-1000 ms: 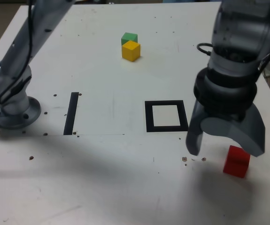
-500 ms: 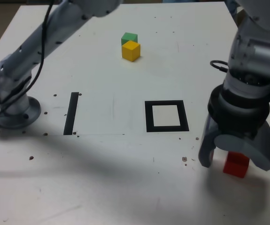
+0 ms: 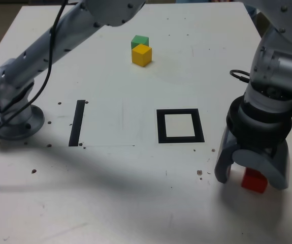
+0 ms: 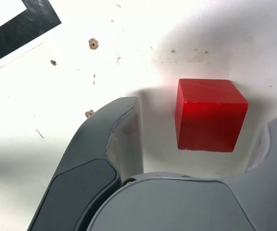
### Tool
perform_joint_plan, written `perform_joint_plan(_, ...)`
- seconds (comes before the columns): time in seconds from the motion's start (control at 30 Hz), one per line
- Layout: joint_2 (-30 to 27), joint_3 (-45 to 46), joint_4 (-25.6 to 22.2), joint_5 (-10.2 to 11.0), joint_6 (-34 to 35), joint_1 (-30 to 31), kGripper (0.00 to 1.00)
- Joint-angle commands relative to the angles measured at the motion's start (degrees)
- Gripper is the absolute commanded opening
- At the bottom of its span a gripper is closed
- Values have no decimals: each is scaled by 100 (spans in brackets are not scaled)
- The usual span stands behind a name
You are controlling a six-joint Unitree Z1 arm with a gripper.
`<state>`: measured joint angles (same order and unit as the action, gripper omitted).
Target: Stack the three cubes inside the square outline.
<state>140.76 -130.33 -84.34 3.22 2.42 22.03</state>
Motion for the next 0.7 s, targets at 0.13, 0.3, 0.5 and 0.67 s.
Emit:
perform_joint_plan(0.13,69,6,21,-4,-14,-6,77)
perform_joint_plan(0.3,98,7,45,7,-3,-6,72)
perform_joint_plan(0.5,99,3,80,9,9,-6,69)
perform_joint_plan(0.67,100,16,101,15,26,-6,65)
